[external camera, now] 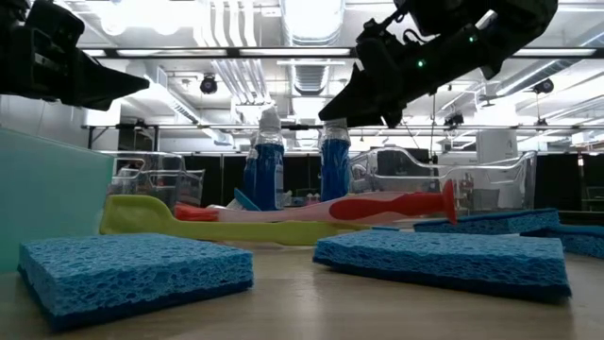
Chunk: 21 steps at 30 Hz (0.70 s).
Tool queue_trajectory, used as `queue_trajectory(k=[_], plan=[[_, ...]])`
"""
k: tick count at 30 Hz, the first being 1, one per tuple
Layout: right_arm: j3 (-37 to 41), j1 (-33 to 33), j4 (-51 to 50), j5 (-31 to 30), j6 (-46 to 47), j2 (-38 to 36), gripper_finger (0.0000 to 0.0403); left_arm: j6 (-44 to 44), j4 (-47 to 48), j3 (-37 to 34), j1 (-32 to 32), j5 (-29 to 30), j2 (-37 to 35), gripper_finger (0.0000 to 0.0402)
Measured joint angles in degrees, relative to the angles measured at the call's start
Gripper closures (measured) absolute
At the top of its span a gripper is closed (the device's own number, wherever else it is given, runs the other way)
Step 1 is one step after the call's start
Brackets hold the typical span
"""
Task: Pick & Place Kitchen Sink Supplies
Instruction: Put the soap dispenser into the right transparent bin
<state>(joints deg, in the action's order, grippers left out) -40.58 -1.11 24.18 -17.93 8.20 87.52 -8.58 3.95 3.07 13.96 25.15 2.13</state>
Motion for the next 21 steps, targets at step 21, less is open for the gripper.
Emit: queue_trajectory(k=[21], plan=[[0.0, 0.0, -0.2, 0.0, 0.9, -0.2, 0.0271, 0.0, 0.0, 0.0, 0.0, 0.0, 0.0, 0.0401]])
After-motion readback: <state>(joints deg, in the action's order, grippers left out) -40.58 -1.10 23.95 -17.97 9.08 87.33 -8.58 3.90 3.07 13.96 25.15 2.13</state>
